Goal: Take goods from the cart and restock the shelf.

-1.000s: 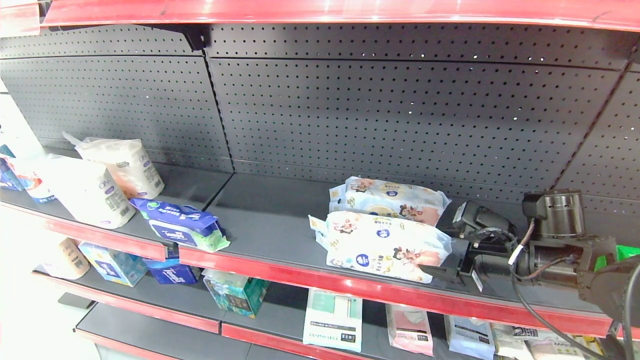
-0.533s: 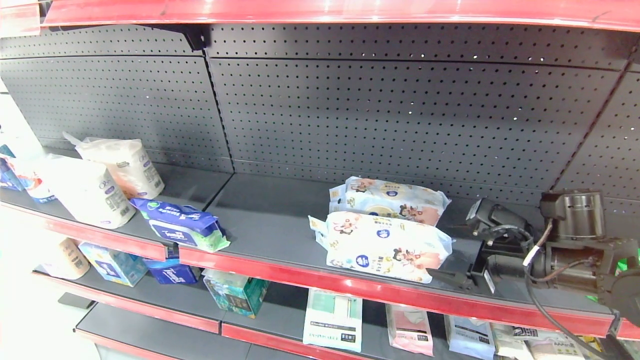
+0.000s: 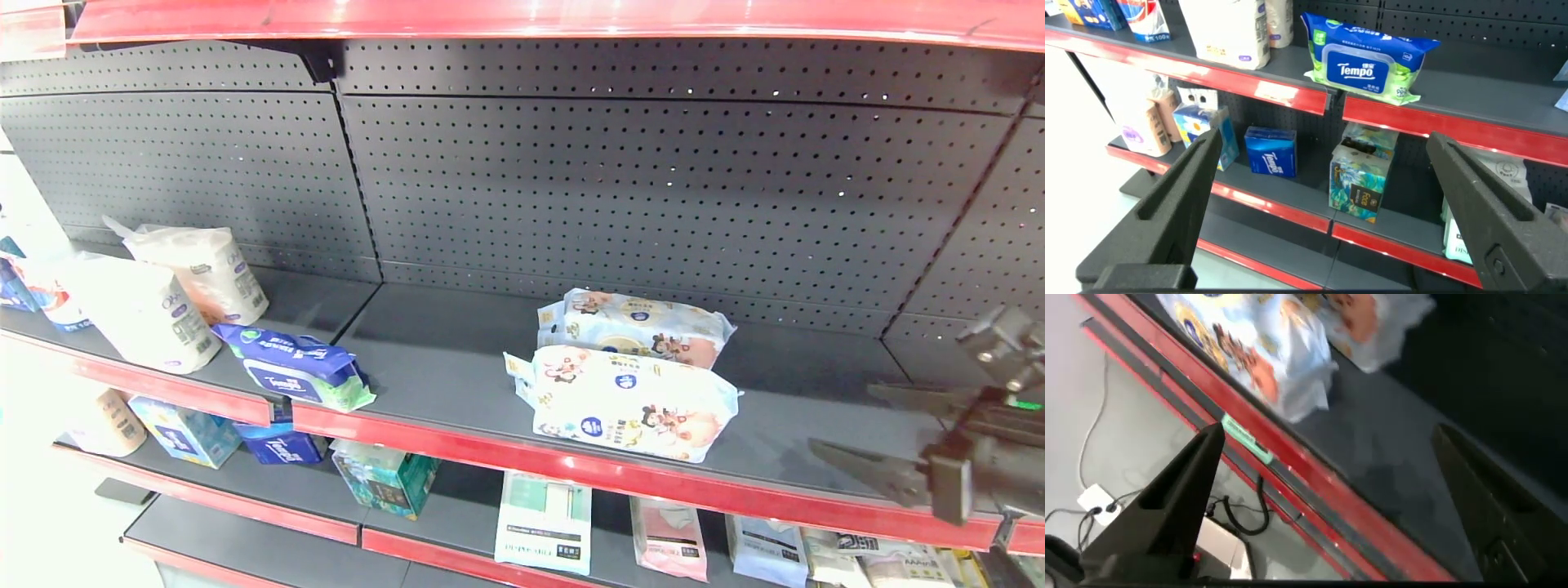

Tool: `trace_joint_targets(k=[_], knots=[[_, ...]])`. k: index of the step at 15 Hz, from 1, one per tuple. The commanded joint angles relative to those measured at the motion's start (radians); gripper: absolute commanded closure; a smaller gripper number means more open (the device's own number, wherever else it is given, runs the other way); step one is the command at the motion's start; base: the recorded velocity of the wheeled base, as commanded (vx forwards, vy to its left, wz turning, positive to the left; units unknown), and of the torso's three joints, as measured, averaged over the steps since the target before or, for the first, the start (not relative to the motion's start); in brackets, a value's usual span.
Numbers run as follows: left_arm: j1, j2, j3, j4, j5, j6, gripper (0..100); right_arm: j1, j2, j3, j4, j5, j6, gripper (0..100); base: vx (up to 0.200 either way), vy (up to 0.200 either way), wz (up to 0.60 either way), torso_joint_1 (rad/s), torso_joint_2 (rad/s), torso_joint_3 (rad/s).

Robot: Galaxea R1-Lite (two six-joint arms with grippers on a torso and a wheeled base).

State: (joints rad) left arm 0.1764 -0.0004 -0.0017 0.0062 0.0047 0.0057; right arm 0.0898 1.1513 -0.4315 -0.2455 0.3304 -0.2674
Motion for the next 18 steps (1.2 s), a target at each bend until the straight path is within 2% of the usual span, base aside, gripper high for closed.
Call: trace_joint_targets(k=[1, 2, 4, 7, 9, 12, 14, 16, 18], knots=[[0.0, 0.0, 0.0, 0.0, 0.0, 0.0, 0, -0.056, -0.547, 0.082, 0.333, -0.214, 0.05, 0, 0.0, 0.0, 0.0, 0.0, 0.0, 0.0], [0.0, 0.0, 0.0, 0.0, 0.0, 0.0, 0, -0.061, -0.648, 0.112, 0.374, -0.269, 0.07, 0, 0.0, 0.0, 0.0, 0.0, 0.0, 0.0], [0.0, 0.0, 0.0, 0.0, 0.001, 0.0, 0, -0.068, -0.809, 0.157, 0.381, -0.278, 0.178, 0, 0.0, 0.0, 0.0, 0.0, 0.0, 0.0], [0.0, 0.0, 0.0, 0.0, 0.001, 0.0, 0, -0.068, -0.979, 0.254, 0.381, -0.286, 0.185, 0, 0.0, 0.0, 0.0, 0.0, 0.0, 0.0], [0.0, 0.0, 0.0, 0.0, 0.001, 0.0, 0, -0.07, -1.105, 0.347, 0.371, -0.363, 0.189, 0, 0.0, 0.0, 0.0, 0.0, 0.0, 0.0], [0.0, 0.0, 0.0, 0.0, 0.0, 0.0, 0, -0.078, -1.127, 0.349, 0.373, -0.381, 0.228, 0, 0.0, 0.0, 0.0, 0.0, 0.0, 0.0], [0.0, 0.0, 0.0, 0.0, 0.001, 0.0, 0, -0.087, -1.15, 0.359, 0.361, -0.352, 0.226, 0, 0.0, 0.0, 0.0, 0.0, 0.0, 0.0], [0.0, 0.0, 0.0, 0.0, 0.001, 0.0, 0, -0.087, -1.151, 0.431, 0.238, -0.329, 0.269, 0, 0.0, 0.0, 0.0, 0.0, 0.0, 0.0], [0.0, 0.0, 0.0, 0.0, -0.002, 0.002, 0, -0.087, -1.151, 0.431, 0.246, -0.297, 0.258, 0, 0.0, 0.0, 0.0, 0.0, 0.0, 0.0]])
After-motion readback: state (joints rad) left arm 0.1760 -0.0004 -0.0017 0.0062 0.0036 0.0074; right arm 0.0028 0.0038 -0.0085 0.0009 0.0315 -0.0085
